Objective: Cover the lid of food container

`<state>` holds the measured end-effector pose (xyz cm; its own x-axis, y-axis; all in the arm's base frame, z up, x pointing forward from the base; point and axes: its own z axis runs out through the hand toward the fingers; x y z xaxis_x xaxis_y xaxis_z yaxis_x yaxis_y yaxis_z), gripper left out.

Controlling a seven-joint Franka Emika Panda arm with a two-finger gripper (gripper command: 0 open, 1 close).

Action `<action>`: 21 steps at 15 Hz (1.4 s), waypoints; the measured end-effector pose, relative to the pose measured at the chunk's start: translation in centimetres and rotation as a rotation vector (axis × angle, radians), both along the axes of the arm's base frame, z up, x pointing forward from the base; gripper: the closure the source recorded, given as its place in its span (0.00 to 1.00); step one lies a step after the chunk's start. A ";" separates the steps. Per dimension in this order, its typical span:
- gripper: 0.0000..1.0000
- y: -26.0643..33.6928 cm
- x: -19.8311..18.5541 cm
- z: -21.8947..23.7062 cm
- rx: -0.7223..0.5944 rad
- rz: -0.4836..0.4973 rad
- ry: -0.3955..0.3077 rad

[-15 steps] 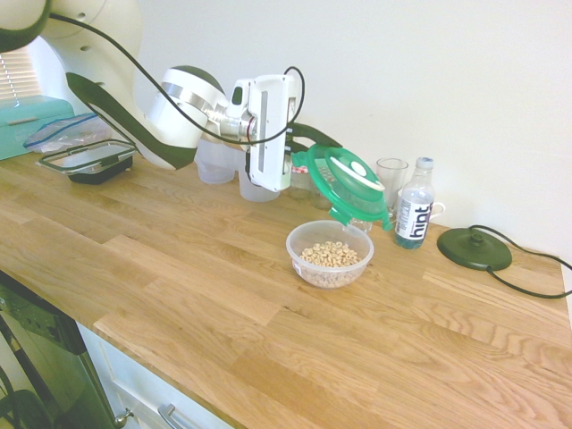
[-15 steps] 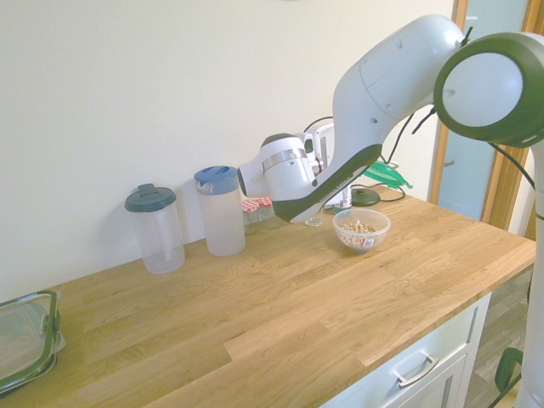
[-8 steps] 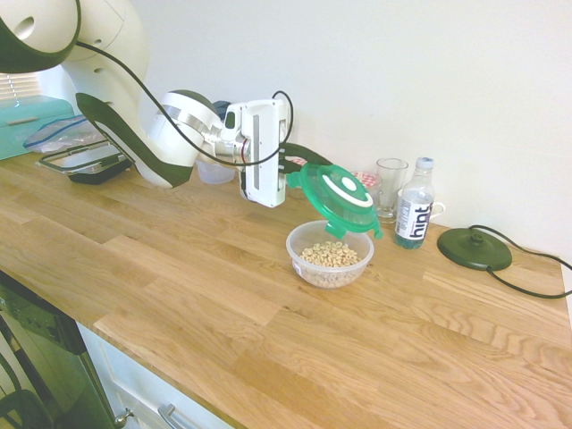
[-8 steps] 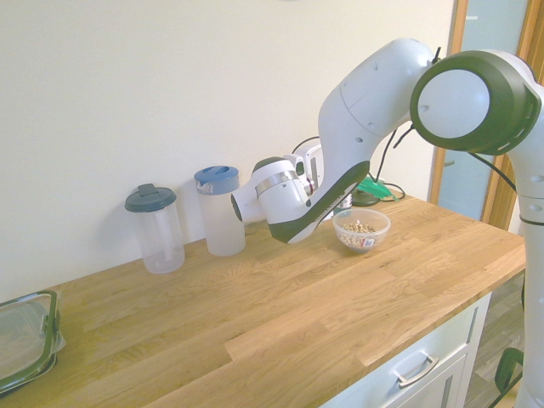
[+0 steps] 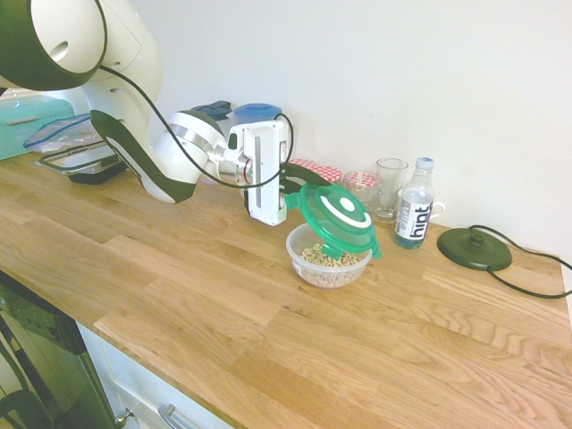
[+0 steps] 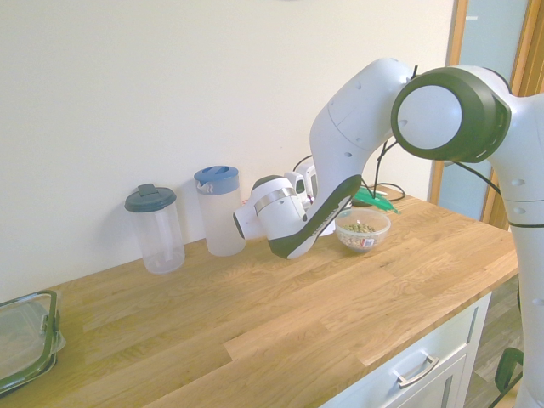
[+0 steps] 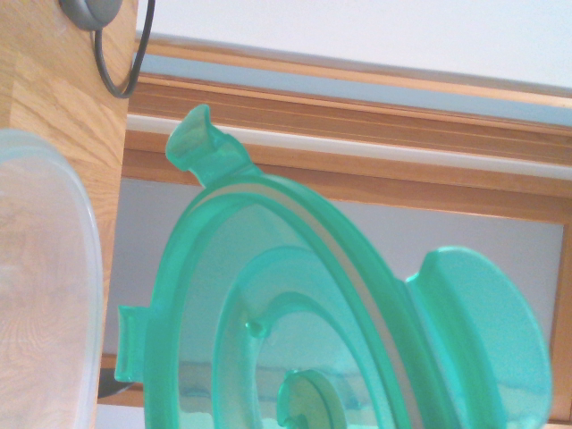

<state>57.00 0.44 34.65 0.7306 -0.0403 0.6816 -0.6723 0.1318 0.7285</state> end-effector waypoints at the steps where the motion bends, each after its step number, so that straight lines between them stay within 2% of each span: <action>1: 1.00 0.0 0.1 -0.1 -0.001 -0.001 0.001; 15: 1.00 1.0 0.4 -2.6 -0.005 -0.006 0.037; 16: 0.00 1.0 0.5 -2.7 -0.005 -0.007 0.038; 21: 0.00 1.4 0.4 -3.1 0.011 -0.008 0.041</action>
<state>57.41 1.79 31.54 0.7575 -0.0532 0.6507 -0.6409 0.1292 0.7567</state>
